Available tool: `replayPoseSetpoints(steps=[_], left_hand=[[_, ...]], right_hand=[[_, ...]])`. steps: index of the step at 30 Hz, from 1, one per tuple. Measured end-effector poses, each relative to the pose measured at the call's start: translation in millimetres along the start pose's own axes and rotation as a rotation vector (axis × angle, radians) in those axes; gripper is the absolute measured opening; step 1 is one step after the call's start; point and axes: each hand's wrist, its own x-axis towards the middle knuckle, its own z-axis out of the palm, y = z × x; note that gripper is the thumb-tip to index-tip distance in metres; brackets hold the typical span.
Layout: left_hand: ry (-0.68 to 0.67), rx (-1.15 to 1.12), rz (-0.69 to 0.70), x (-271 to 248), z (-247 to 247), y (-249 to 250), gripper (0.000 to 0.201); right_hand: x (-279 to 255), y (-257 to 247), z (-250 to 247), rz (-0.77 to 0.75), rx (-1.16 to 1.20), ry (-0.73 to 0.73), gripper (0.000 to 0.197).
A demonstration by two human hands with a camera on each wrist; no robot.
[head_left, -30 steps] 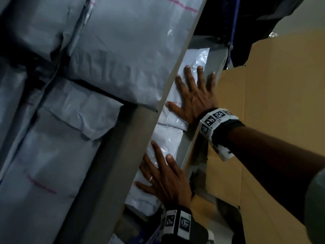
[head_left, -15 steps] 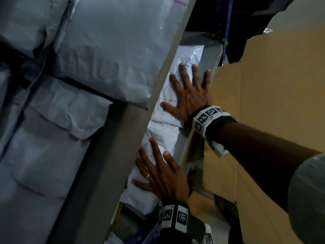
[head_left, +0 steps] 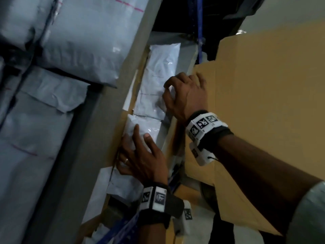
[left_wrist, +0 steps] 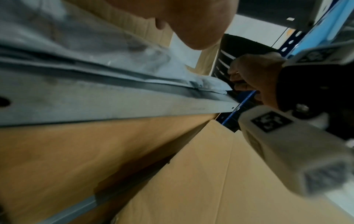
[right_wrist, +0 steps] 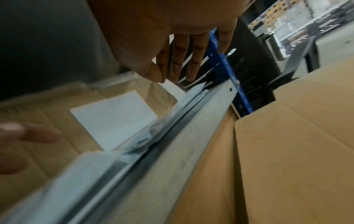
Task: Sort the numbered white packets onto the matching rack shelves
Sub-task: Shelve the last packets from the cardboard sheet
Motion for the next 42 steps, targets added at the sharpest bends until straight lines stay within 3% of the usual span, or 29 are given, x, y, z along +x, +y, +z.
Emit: replayPoseSetpoints(steps=[6, 10, 15, 21, 25, 32, 37, 42], left_hand=[[0.035, -0.139, 0.032, -5.2, -36.6, 35.3, 0.022], [-0.037, -0.251, 0.087, -26.5, -76.2, 68.6, 0.023], [-0.182, -0.426, 0.129, -86.2, -143.9, 121.0, 0.016], [-0.258, -0.493, 0.205, -178.6, -201.9, 167.9, 0.01], [-0.292, -0.487, 0.183, -254.4, -219.8, 197.8, 0.008], [-0.295, -0.497, 0.252, -369.8, -240.1, 258.6, 0.01], [-0.307, -0.478, 0.285, -413.1, -245.6, 294.0, 0.011], [-0.346, -0.42, 0.305, -430.0, -235.2, 310.8, 0.012]], right_hand=[[-76.6, 12.5, -74.1, 0.152, 0.191, 0.073, 0.016], [-136.7, 20.0, -142.8, 0.297, 0.179, 0.026, 0.015], [-217.0, 34.5, -229.5, 0.42, 0.105, -0.05, 0.015], [-299.8, 67.0, -334.2, 0.53, 0.132, 0.013, 0.014], [-347.1, 101.3, -390.3, 0.61, 0.192, 0.095, 0.013], [-408.2, 172.1, -481.8, 0.622, 0.183, 0.149, 0.012], [-423.6, 207.1, -528.2, 0.65, 0.179, 0.219, 0.014], [-434.9, 232.4, -534.0, 0.699, 0.194, 0.226, 0.013]])
